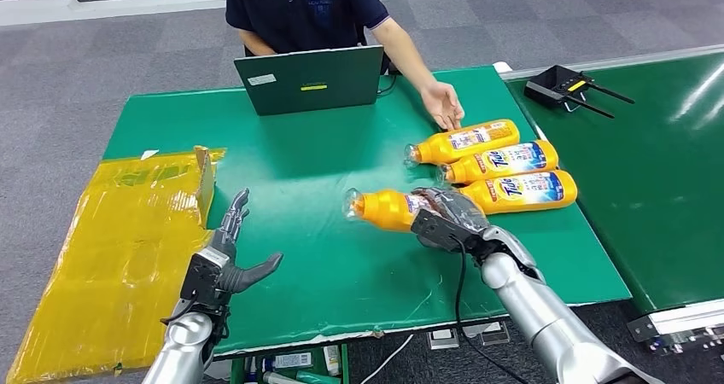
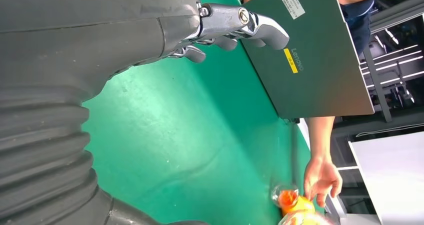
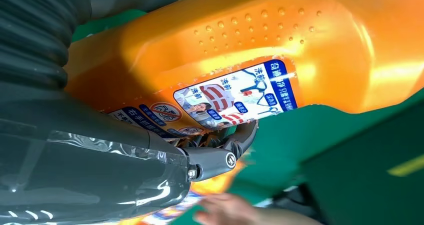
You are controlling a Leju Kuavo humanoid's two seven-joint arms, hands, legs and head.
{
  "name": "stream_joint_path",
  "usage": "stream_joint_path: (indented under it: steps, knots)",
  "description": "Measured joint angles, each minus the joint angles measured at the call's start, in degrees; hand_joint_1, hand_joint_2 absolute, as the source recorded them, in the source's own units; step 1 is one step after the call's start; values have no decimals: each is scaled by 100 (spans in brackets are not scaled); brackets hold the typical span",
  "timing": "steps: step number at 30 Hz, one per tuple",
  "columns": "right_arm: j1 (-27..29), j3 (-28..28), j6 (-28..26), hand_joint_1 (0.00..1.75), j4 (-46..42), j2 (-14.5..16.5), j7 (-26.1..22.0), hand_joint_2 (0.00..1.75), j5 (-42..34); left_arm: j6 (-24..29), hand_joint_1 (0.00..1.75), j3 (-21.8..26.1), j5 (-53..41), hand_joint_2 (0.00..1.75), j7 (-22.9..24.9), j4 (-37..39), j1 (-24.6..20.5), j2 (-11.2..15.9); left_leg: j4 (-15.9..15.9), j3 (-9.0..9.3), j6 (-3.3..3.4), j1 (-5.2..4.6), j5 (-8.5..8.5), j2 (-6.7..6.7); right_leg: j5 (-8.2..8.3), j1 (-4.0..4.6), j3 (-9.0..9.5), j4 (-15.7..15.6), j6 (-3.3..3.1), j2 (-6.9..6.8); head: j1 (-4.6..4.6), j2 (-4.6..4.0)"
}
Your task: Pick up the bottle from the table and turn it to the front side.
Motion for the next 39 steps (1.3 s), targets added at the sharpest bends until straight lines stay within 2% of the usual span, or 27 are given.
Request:
stream_joint_path:
  steps: [11,16,26,32,39]
  knots:
    - [-64,-43,-6,175,-61,501,-433,175,-448,10,0,-10,21,175,0,136,-150,-57,0,-2,-1,0,1,-1,0,-2,0,1,0,-1,0,1]
    - [-138,-43,15,175,-61,747,-467,175,-561,-16,0,-51,20,175,0,212,-270,-129,0,-2,-2,0,2,-1,0,0,0,1,0,-1,0,0]
    - [-237,-43,56,175,-24,960,-554,175,-737,-89,0,-95,79,175,0,246,-316,-168,0,-4,-2,0,2,-1,0,0,-2,1,0,0,0,0]
    - [-378,-43,107,175,202,1214,-598,175,-878,-267,0,-276,282,175,-2,197,-443,-208,0,-4,-3,1,3,-1,0,0,-3,2,0,-2,0,1]
    - [-496,-40,138,175,419,1362,-608,175,-1001,-560,0,-387,480,175,-2,3,-499,-245,0,-5,-3,0,3,-1,0,0,-3,2,0,-1,0,1]
